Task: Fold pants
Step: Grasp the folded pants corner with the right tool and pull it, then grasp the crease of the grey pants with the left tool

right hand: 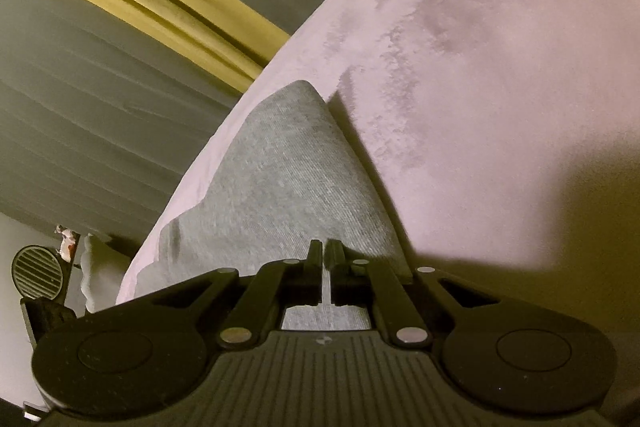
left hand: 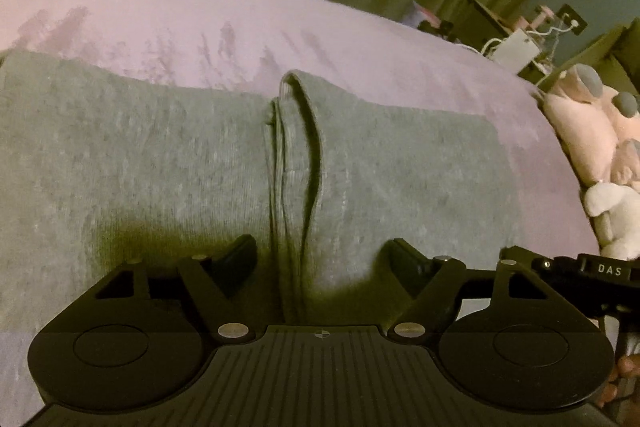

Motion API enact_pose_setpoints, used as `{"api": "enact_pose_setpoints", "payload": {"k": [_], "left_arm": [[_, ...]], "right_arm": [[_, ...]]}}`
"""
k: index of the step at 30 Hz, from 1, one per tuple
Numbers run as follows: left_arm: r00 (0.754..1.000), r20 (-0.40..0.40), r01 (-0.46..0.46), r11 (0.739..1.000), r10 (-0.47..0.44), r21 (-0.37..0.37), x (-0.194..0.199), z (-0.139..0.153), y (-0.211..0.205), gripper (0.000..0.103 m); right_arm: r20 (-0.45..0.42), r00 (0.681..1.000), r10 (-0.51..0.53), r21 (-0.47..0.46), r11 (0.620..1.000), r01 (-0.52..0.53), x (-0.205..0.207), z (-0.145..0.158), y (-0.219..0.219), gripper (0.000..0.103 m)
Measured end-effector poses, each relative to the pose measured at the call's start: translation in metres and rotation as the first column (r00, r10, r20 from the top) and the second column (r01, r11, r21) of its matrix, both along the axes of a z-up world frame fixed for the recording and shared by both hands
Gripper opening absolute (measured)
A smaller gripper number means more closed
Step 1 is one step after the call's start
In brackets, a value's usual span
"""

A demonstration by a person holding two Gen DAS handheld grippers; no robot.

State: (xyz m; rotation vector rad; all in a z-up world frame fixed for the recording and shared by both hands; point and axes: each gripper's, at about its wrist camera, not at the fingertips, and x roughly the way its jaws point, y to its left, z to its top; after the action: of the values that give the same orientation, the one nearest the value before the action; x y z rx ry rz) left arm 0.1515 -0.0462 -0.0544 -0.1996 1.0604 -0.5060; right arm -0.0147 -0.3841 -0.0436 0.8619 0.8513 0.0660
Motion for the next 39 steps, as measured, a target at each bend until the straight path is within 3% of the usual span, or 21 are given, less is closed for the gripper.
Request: {"api": "enact_pose_setpoints", "payload": {"k": [1,2,3,6,11,14,16,19,22,24,25,26,28,32,39], "left_arm": [[1.000,-0.015,-0.003,1.000,0.003,-0.015,0.003,0.001,0.002,0.079],[1.000,-0.030,-0.006,0.999,0.005,-0.035,0.007,0.002,0.004,0.071],[0.999,-0.052,0.000,0.998,-0.003,-0.058,0.011,0.003,0.005,0.050],[0.995,-0.101,-0.005,0.997,-0.004,-0.083,0.019,-0.001,0.006,0.048],[0.991,-0.134,0.001,0.989,-0.021,-0.147,0.026,-0.013,0.012,0.058],[0.987,-0.156,-0.003,0.979,-0.029,-0.205,0.030,-0.014,0.009,0.084],[0.992,-0.120,0.021,0.986,-0.042,-0.168,0.026,-0.012,-0.004,0.090],[0.997,-0.032,0.069,0.997,-0.070,-0.047,0.013,-0.006,-0.024,0.088],[0.998,-0.015,0.055,0.998,-0.055,-0.009,0.010,-0.003,-0.021,0.067],[0.999,-0.038,0.029,1.000,-0.029,-0.009,0.014,-0.002,-0.011,0.041],[0.998,-0.056,0.022,0.999,-0.023,-0.031,0.016,-0.002,-0.005,0.035],[0.998,-0.061,0.020,0.999,-0.022,-0.040,0.017,0.000,-0.002,0.022],[0.998,-0.060,0.019,0.999,-0.021,-0.029,0.017,0.005,-0.003,0.022],[0.999,0.028,0.042,0.996,-0.044,0.074,0.006,0.024,-0.026,0.019],[0.994,0.091,0.054,0.996,-0.061,0.078,-0.006,0.057,-0.029,0.019]], "right_arm": [[0.000,1.000,0.001,-0.003,1.000,-0.001,0.000,0.000,0.000,0.003],[0.000,1.000,0.002,-0.007,1.000,-0.002,0.000,0.000,0.001,0.003],[0.001,1.000,0.003,-0.011,1.000,-0.003,0.001,0.000,0.001,0.003],[0.001,1.000,0.002,-0.013,1.000,-0.002,0.000,0.000,0.002,0.004],[0.000,1.000,-0.001,0.000,1.000,0.001,0.001,-0.002,0.001,0.004],[-0.002,1.000,0.000,0.003,1.000,0.000,0.002,-0.003,0.001,0.004],[0.000,1.000,0.002,-0.002,1.000,-0.002,0.002,-0.003,0.001,0.004],[0.000,1.000,0.002,-0.001,1.000,-0.002,0.002,-0.003,0.001,0.004],[0.001,1.000,0.004,-0.004,1.000,-0.004,0.002,-0.003,0.002,0.004],[0.002,1.000,0.005,-0.009,1.000,-0.005,0.003,-0.002,0.003,0.004],[0.002,1.000,0.006,-0.011,1.000,-0.006,0.003,-0.002,0.003,0.004],[0.002,1.000,0.007,-0.014,1.000,-0.007,0.003,-0.002,0.003,0.004],[0.005,1.000,0.011,-0.021,1.000,-0.011,0.003,-0.002,0.004,0.004],[0.013,1.000,0.010,-0.054,0.999,-0.009,0.000,0.005,0.009,0.006],[0.038,0.998,0.054,-0.136,0.990,-0.048,-0.010,0.023,0.028,0.031]]}}
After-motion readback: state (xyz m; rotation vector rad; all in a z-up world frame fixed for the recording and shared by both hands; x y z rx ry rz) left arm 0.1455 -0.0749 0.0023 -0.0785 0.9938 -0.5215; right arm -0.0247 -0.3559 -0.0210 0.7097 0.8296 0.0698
